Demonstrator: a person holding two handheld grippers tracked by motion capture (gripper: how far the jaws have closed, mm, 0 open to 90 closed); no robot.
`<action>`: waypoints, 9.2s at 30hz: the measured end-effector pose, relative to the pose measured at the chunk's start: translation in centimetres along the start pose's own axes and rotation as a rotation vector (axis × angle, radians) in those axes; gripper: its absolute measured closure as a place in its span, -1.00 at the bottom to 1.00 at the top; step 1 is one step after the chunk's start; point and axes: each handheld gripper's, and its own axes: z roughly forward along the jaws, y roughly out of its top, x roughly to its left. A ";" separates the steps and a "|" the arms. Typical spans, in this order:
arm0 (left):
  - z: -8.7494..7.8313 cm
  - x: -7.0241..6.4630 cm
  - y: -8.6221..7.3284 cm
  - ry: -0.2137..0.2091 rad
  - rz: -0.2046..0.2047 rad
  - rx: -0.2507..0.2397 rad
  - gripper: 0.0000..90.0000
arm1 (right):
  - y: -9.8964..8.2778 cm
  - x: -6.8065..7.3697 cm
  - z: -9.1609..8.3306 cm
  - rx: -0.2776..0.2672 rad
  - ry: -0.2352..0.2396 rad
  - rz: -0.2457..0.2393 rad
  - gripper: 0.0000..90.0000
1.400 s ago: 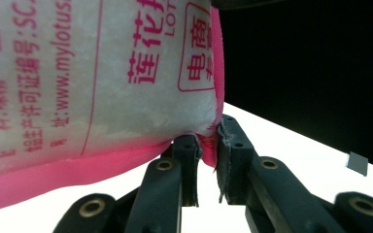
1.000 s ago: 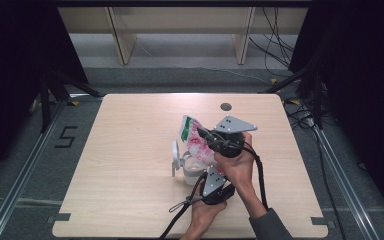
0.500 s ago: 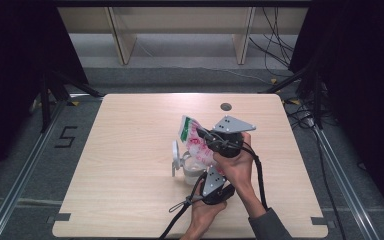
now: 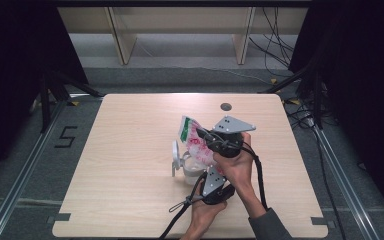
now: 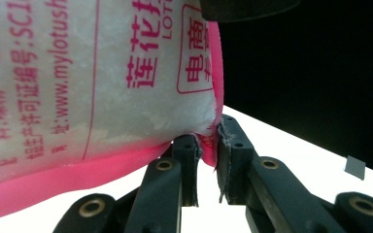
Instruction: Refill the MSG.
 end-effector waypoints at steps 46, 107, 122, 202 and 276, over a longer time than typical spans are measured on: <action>0.1 0.1 0.3 -0.004 -0.011 -0.015 0.76 | 0.3 0.4 0.2 0.006 -0.005 -0.008 1.00; 0.6 0.1 0.7 -0.001 -0.018 -0.034 0.75 | 0.9 0.1 0.0 0.005 0.005 -0.025 1.00; 0.5 0.1 0.7 0.006 -0.024 -0.030 0.75 | 0.9 0.1 0.0 0.005 0.010 -0.024 1.00; 0.9 -0.3 0.6 -0.021 -0.112 -0.095 0.75 | 0.7 0.6 0.8 0.041 0.023 -0.058 1.00; 0.0 0.6 0.2 0.000 -0.030 -0.022 0.75 | 1.0 0.5 0.0 -0.002 0.045 -0.030 1.00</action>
